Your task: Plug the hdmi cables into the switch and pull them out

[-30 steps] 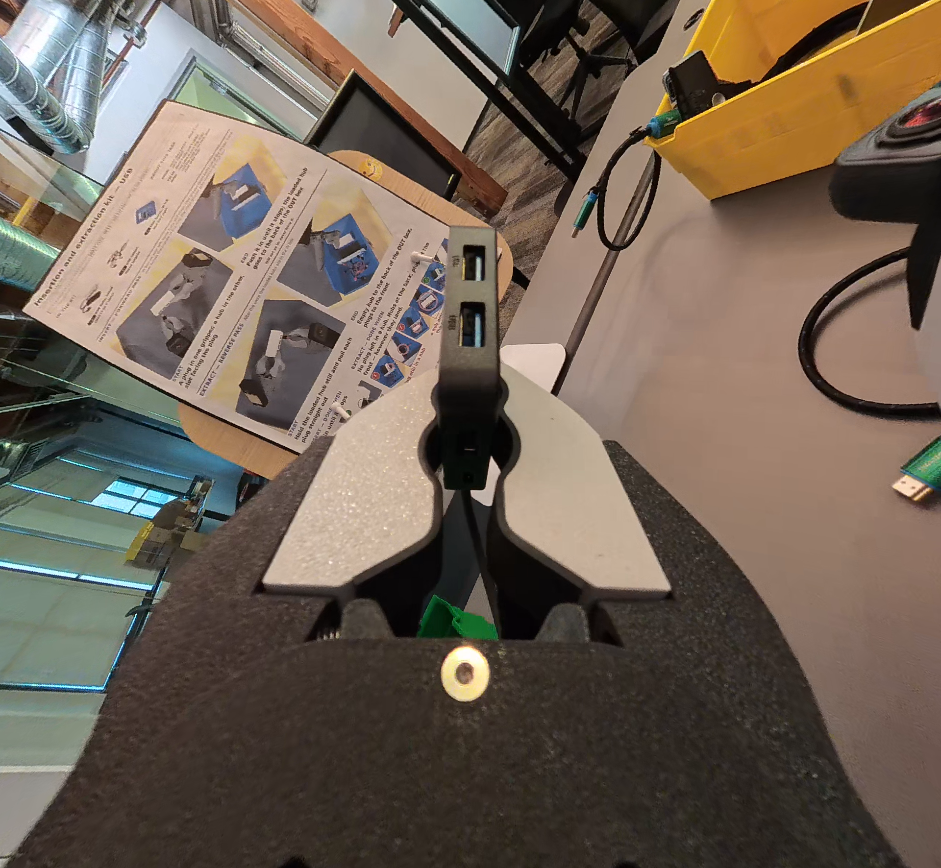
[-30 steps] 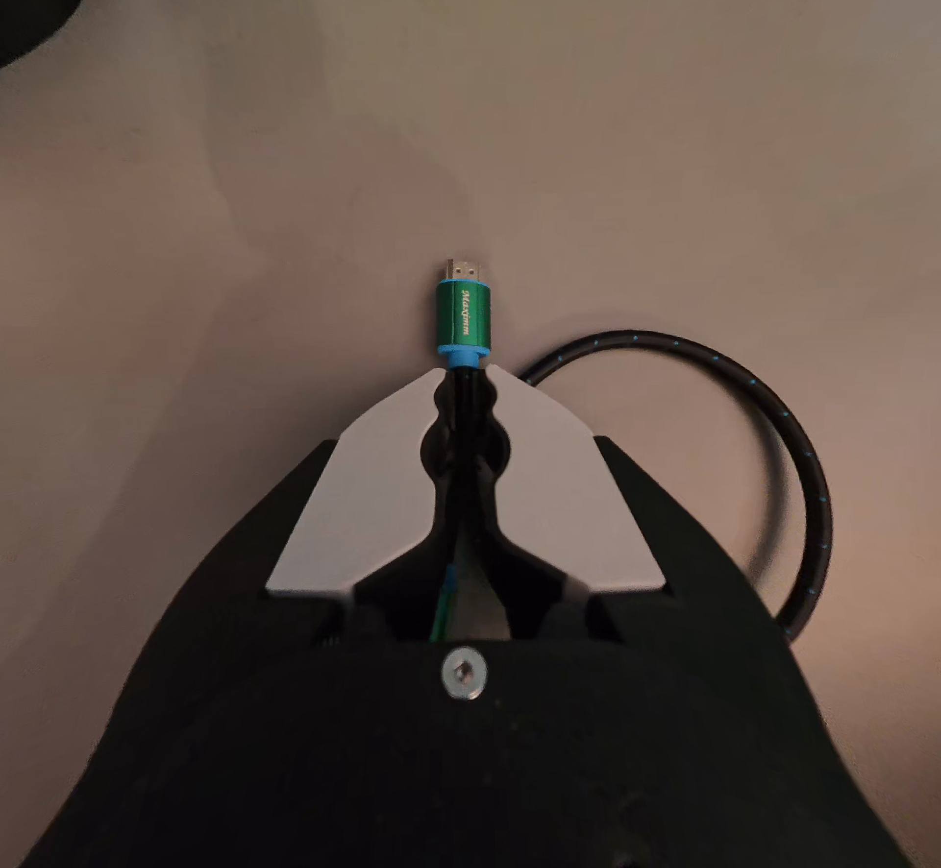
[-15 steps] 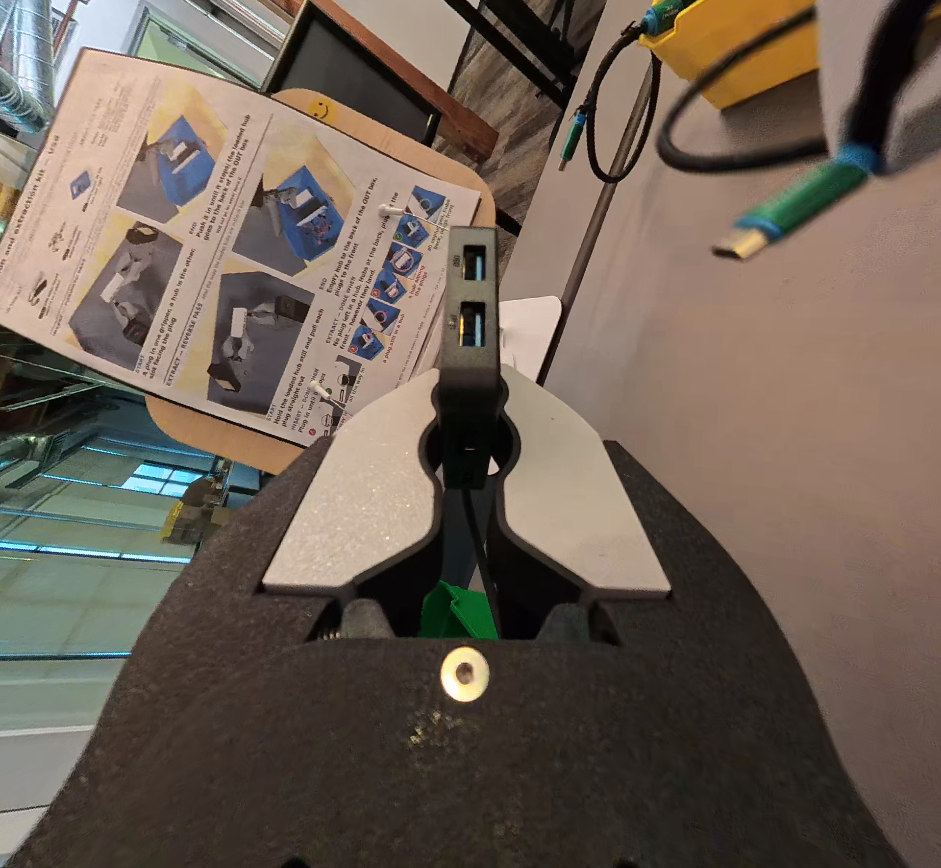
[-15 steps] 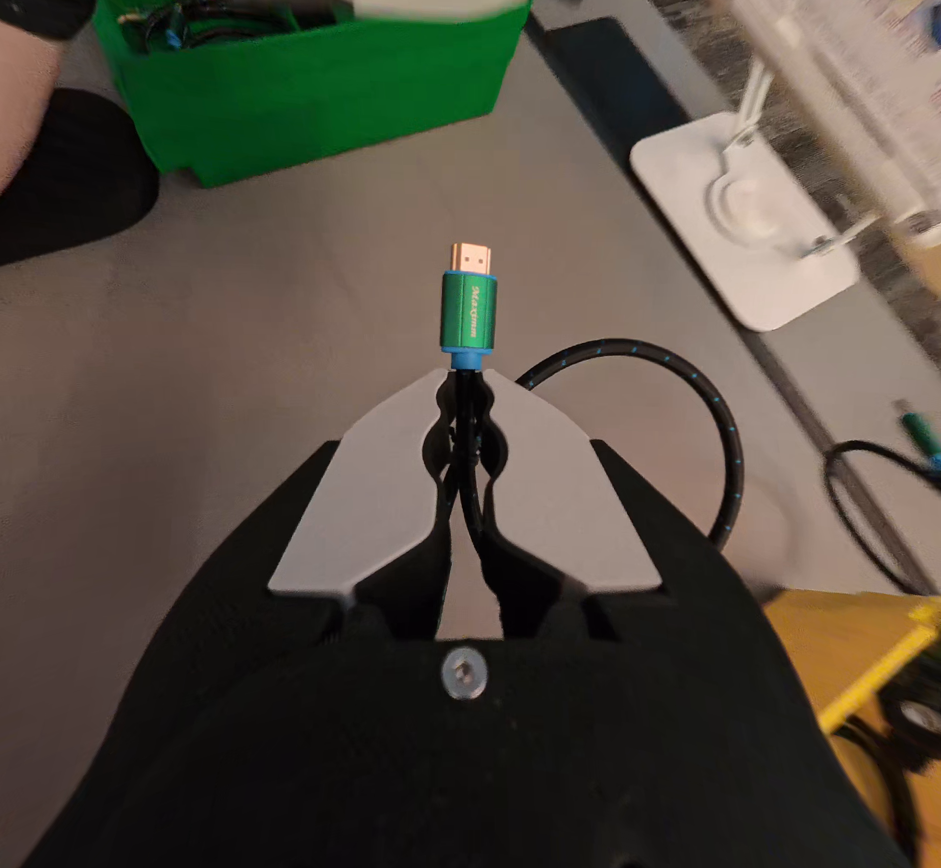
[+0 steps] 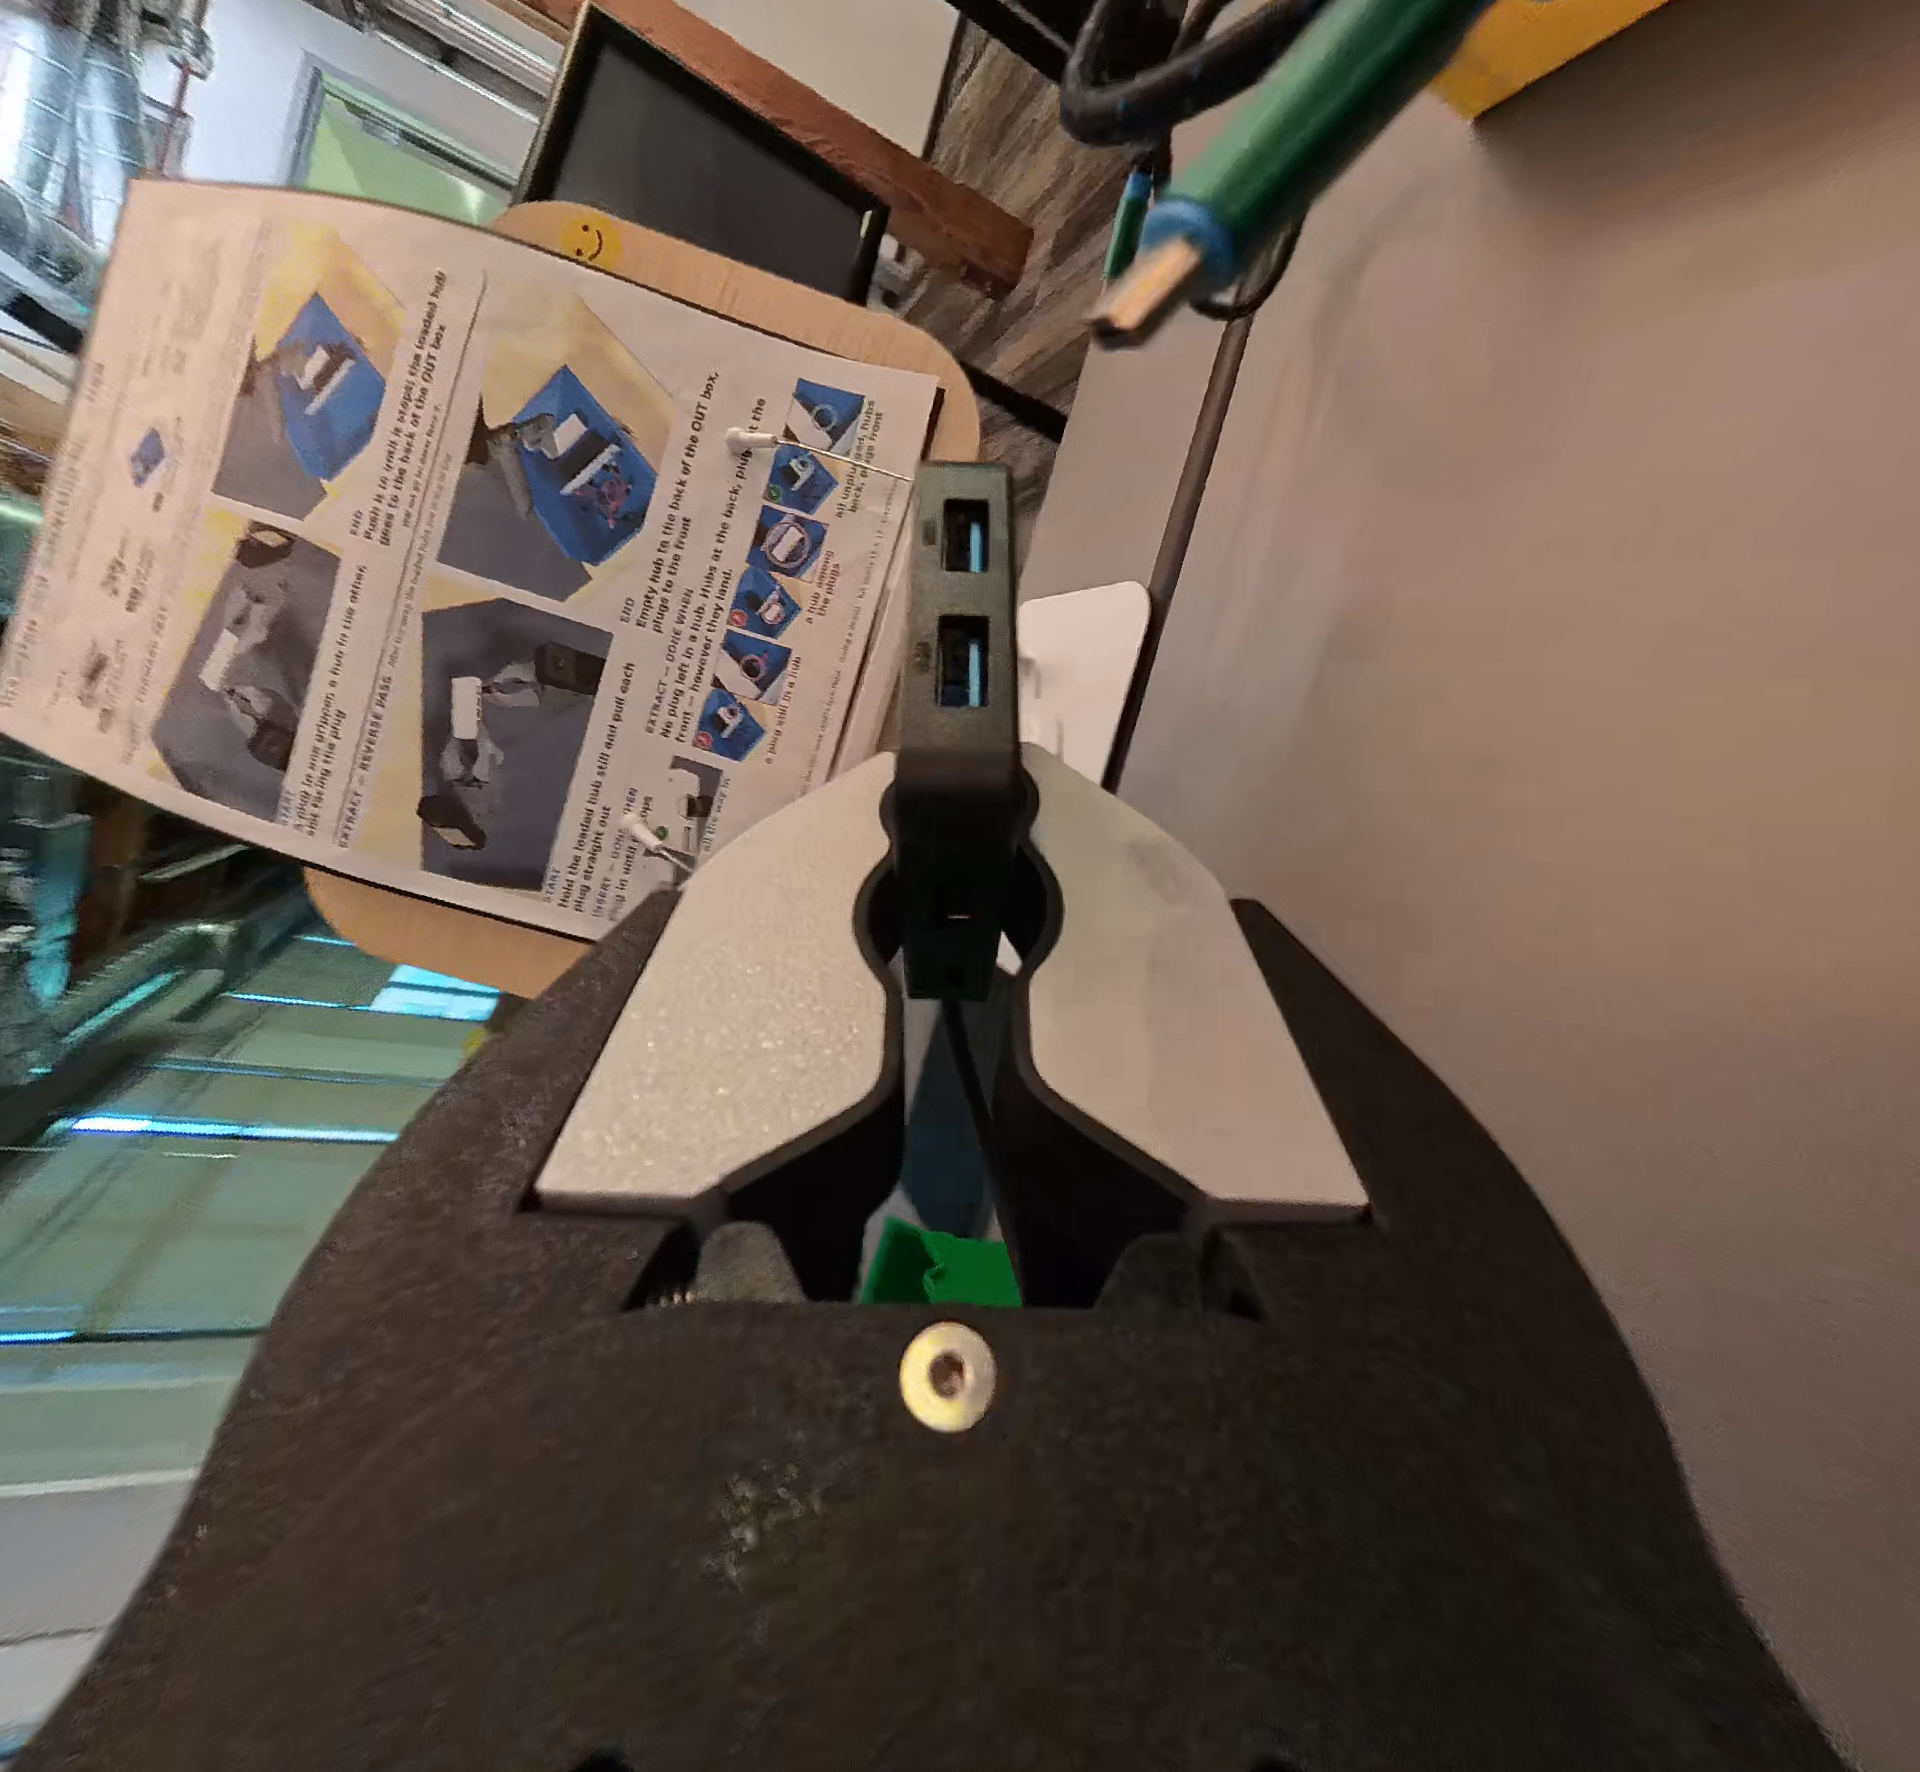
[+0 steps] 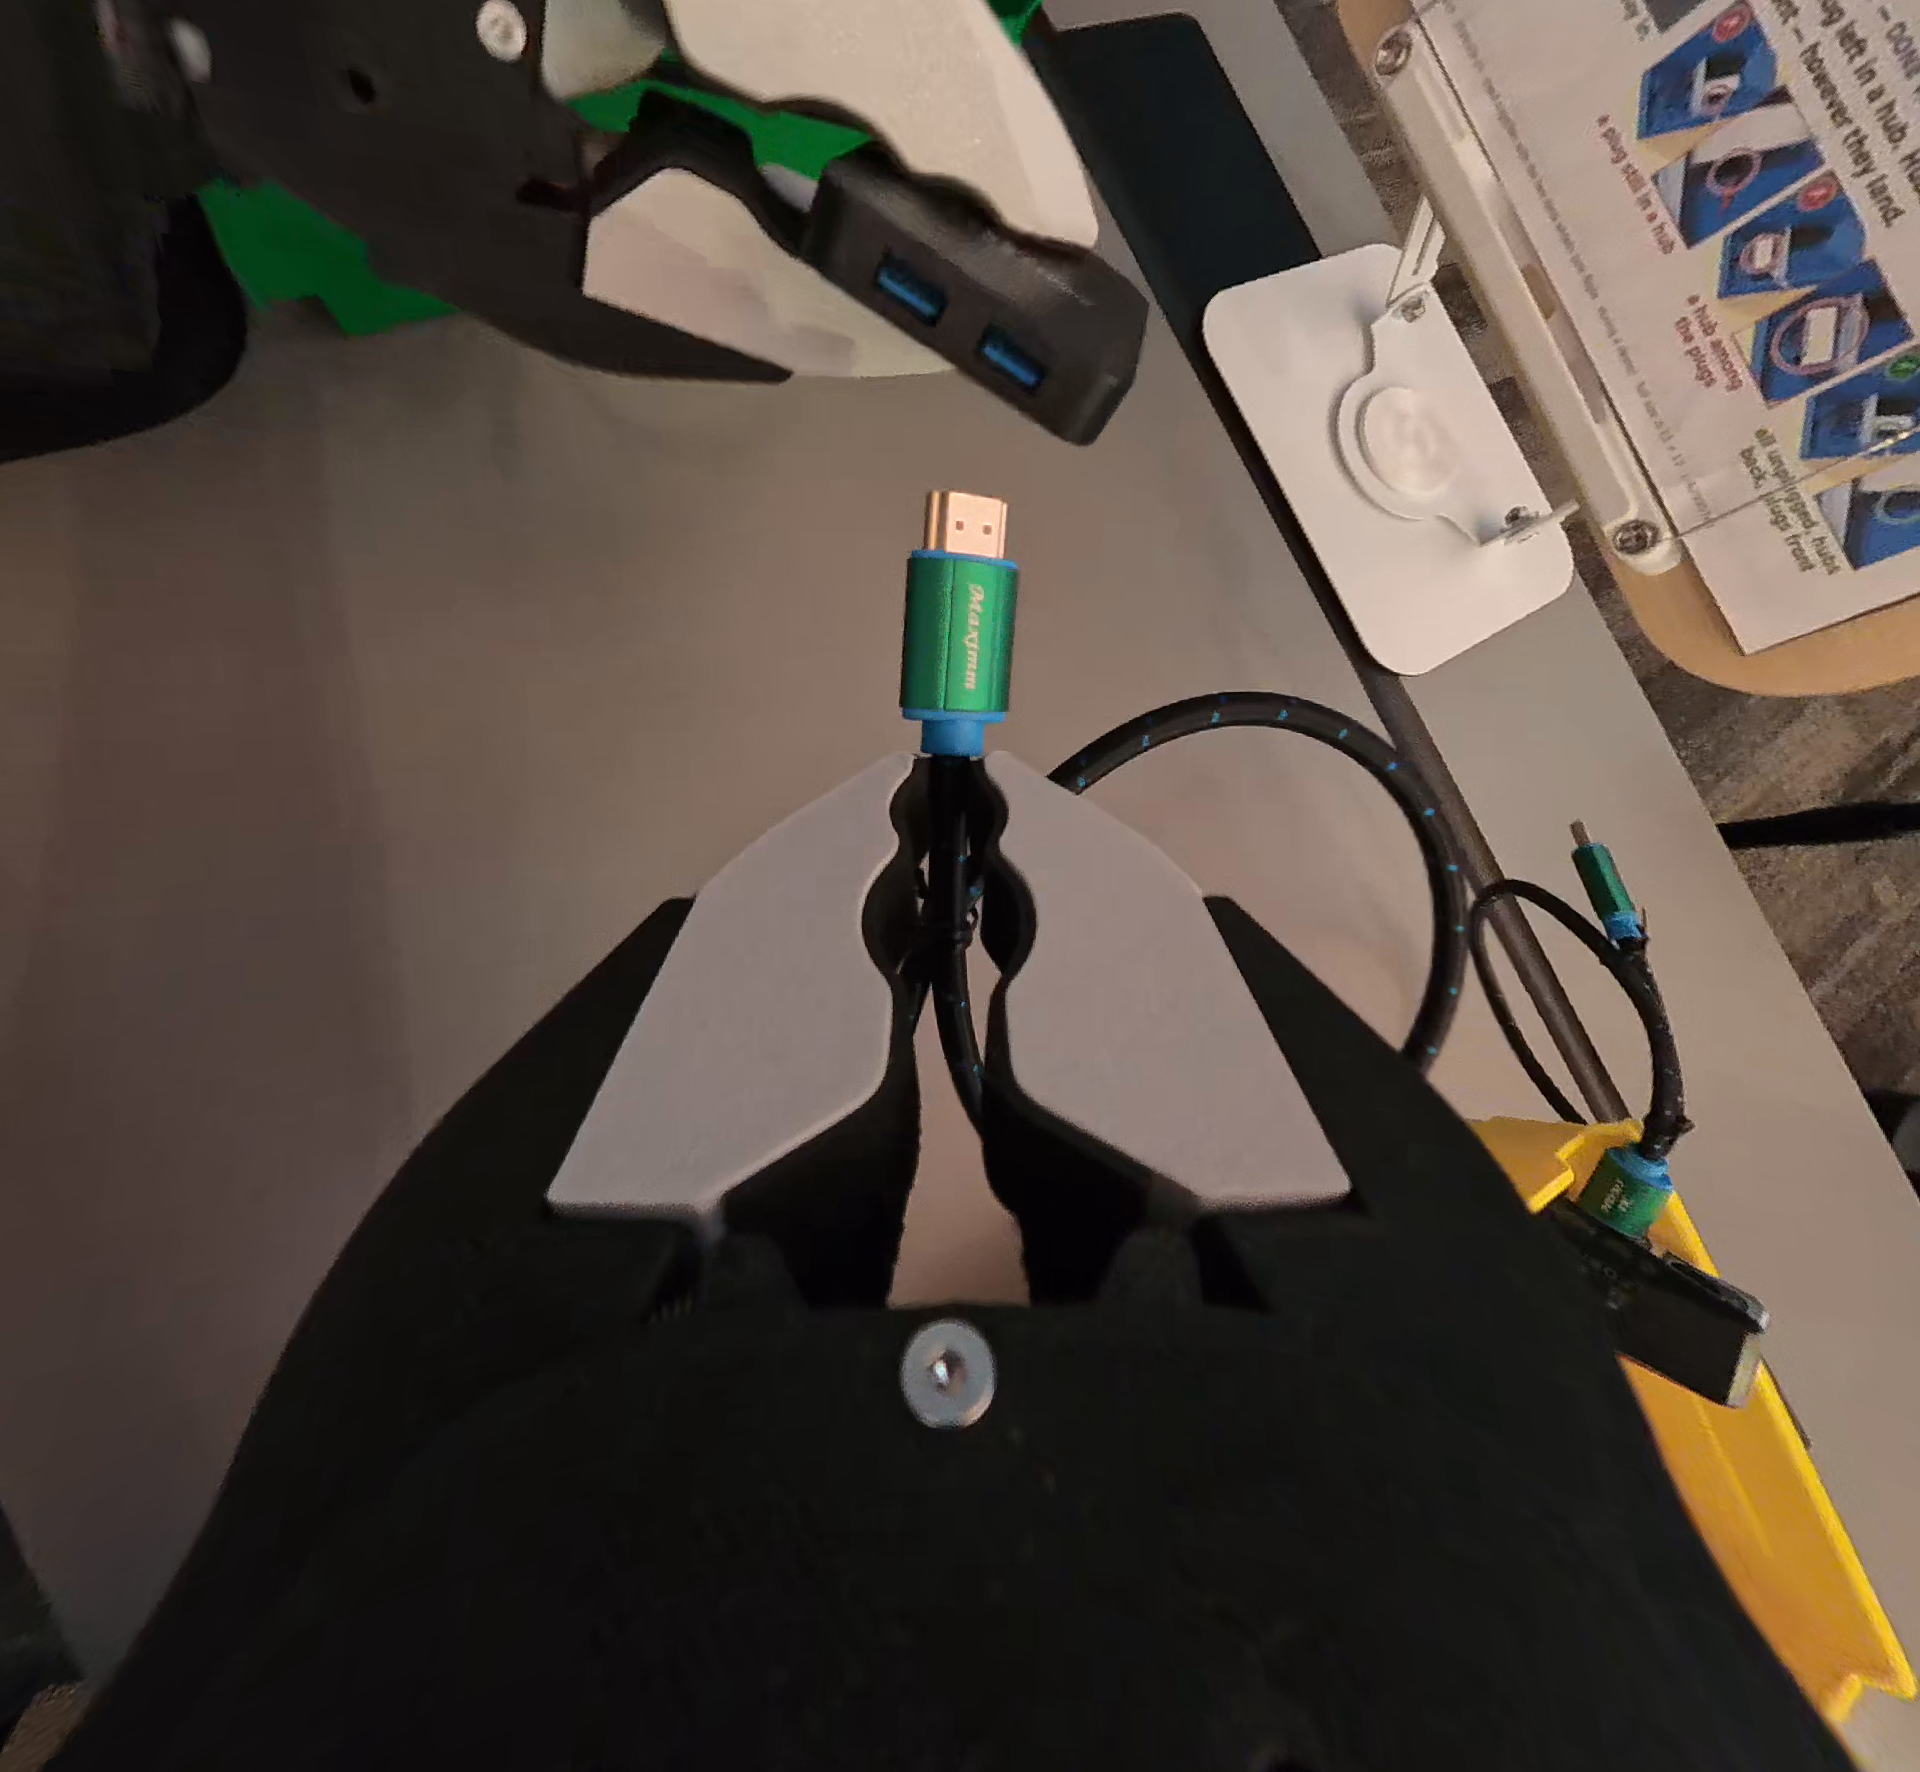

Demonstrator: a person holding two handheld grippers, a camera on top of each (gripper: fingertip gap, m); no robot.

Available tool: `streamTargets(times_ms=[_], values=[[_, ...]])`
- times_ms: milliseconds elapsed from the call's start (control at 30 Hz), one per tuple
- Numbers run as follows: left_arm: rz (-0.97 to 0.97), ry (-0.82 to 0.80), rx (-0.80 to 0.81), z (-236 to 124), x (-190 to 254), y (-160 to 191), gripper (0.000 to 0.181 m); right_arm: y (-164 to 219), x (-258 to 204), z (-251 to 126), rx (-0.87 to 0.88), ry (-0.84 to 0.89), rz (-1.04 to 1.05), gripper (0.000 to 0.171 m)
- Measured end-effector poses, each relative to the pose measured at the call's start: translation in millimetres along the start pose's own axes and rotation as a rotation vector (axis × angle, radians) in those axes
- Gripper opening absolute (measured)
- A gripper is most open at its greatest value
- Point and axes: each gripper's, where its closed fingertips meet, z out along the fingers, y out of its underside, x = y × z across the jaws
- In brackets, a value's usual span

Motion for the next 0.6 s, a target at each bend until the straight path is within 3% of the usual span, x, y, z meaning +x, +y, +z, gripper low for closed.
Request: streamTargets(times_ms=[300, 600], values=[[0.178, -0.105, -0.071, 7.0, 7.0, -5.0, 0.014, 6.2, 5.9, 9.6, -0.021, -0.009, 0.024, 0.006], [0.124, -0.088, -0.048, 7.2, 7.3, -5.0, 0.014, 8.4, 15.0, 3.9, 0.025, -0.024, 0.005, 0.006]])
